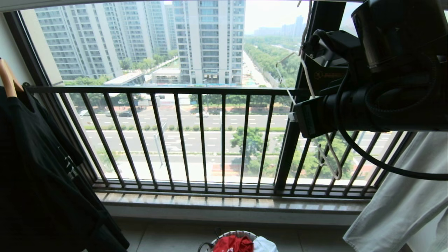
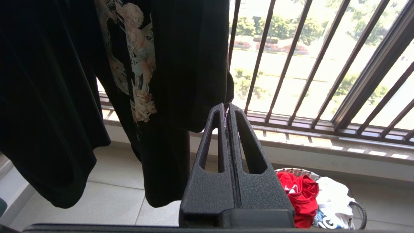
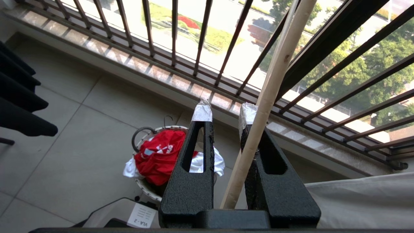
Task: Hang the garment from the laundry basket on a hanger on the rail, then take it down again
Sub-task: Pick up the clothes rack on the clothesline
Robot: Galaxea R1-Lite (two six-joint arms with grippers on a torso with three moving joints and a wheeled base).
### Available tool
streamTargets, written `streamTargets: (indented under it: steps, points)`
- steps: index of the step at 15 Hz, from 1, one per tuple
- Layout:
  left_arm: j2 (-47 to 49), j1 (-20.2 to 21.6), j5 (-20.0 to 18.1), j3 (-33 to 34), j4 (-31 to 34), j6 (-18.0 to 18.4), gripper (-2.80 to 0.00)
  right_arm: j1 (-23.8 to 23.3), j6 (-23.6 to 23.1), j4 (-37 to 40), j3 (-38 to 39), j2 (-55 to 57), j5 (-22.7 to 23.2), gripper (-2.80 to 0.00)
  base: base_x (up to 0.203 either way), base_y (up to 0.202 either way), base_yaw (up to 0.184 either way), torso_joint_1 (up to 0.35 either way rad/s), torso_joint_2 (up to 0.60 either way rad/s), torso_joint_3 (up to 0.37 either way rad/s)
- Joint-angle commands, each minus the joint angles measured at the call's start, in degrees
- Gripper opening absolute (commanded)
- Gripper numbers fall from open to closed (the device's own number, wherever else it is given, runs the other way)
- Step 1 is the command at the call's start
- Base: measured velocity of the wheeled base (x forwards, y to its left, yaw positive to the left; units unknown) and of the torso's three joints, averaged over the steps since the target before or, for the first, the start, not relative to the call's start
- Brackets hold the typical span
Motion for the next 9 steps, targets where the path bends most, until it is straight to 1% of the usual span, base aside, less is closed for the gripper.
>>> streamTargets:
  steps: [1, 9]
  points:
    - [0.1, 0.0, 0.1, 0.0, 0.0, -0.1, -2.8, -0.1, 0.0, 0.1, 0.1, 0.0, -0.2, -2.8, 0.0, 0.0, 0.0, 0.0, 0.0, 0.0]
    - [0.1, 0.0, 0.1, 0.0, 0.0, 0.0, -2.8, -0.4, 0.0, 0.1, 0.2, -0.8, -0.2, -2.8, 0.0, 0.0, 0.0, 0.0, 0.0, 0.0]
